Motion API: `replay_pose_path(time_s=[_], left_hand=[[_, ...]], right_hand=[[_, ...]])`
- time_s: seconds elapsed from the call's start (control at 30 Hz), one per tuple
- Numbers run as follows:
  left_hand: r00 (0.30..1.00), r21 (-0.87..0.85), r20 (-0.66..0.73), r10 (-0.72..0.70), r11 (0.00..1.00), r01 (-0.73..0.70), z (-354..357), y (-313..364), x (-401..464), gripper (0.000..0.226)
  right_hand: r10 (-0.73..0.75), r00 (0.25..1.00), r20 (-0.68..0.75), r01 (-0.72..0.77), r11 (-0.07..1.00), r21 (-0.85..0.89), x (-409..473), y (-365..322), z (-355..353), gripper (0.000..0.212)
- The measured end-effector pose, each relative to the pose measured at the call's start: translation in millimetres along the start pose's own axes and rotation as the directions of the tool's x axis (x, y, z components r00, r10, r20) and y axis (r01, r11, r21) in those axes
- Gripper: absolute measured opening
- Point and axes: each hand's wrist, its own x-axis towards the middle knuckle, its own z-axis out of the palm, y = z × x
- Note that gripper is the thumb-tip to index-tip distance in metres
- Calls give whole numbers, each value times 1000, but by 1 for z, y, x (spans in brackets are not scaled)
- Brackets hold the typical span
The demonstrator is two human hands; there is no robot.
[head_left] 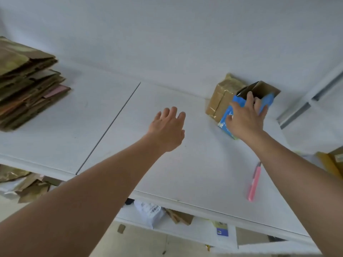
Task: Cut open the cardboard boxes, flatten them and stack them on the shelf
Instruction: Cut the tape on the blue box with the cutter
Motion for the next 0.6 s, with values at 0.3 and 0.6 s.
replay_pose_path(time_s=[0.3, 0.6], left_hand=[[998, 29, 55, 2, 1000, -4, 6, 5, -1, 54], [983, -149, 181, 11, 989, 16, -5, -8, -52, 74]], right_hand=[[38, 993, 111, -37, 999, -9, -2, 20, 3, 35], [-178, 981, -74, 193, 888, 418, -116, -4, -34, 31]])
